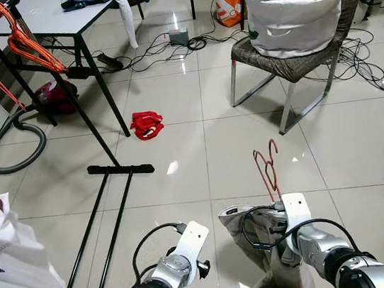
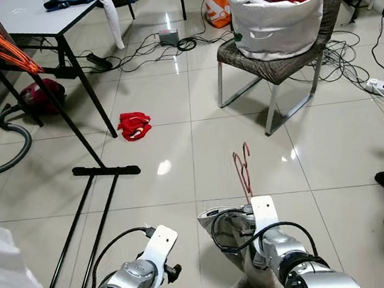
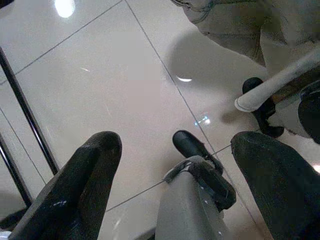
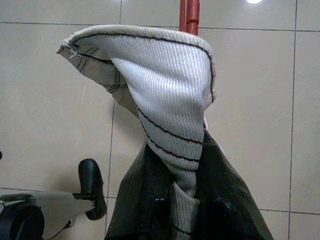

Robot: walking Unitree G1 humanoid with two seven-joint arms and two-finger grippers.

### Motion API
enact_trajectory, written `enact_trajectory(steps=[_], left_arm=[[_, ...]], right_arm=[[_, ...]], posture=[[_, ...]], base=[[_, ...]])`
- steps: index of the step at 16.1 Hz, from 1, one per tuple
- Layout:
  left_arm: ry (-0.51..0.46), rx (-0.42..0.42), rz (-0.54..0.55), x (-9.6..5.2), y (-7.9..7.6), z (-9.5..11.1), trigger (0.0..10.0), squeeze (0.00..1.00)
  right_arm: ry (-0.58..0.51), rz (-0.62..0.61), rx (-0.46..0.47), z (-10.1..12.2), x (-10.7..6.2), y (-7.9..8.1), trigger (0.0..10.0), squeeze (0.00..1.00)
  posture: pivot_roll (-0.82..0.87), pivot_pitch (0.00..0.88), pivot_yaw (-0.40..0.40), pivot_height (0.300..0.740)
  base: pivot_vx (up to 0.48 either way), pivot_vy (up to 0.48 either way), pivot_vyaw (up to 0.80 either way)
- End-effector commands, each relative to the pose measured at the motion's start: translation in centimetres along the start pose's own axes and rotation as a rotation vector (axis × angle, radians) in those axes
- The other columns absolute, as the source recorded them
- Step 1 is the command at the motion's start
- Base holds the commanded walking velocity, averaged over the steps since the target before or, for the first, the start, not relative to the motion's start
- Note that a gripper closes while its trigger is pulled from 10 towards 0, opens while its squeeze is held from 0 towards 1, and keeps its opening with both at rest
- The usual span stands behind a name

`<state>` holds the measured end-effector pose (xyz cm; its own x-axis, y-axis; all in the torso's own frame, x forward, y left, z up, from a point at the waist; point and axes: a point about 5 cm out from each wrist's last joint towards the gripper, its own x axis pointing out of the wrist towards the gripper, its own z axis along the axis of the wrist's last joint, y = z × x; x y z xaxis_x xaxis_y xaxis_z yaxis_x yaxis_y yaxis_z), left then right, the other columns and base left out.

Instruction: Hang hanger

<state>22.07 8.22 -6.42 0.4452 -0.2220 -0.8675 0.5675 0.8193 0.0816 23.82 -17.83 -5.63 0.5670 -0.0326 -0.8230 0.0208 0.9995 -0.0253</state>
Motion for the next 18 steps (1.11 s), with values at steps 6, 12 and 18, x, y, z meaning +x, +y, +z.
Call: enact_trajectory(steps=[6,12,18], left_arm=[[-0.004,0.031,0.002,-0.1,0.4,0.7,10.0,0.0],[-0.02,-0.077,0.015,0.0,0.2,1.1,10.0,0.0],[-0.024,-0.099,0.031,-0.1,0.4,1.4,10.0,0.0]], right_arm=[[-0.067,-0.008,0.02,1.8,0.0,-0.2,10.0,0.0],[-0.071,-0.003,0.011,2.1,0.0,-0.1,10.0,0.0],[-0.056,0.001,-0.008,1.7,0.0,-0.3,10.0,0.0]], posture=[[-0.14,0.0,0.123,0.74],[-0.15,0.0,0.122,0.74],[-0.15,0.0,0.112,0.74]], base=[[0.0,0.0,0.0],[0.0,0.0,0.0],[0.0,0.0,0.0]])
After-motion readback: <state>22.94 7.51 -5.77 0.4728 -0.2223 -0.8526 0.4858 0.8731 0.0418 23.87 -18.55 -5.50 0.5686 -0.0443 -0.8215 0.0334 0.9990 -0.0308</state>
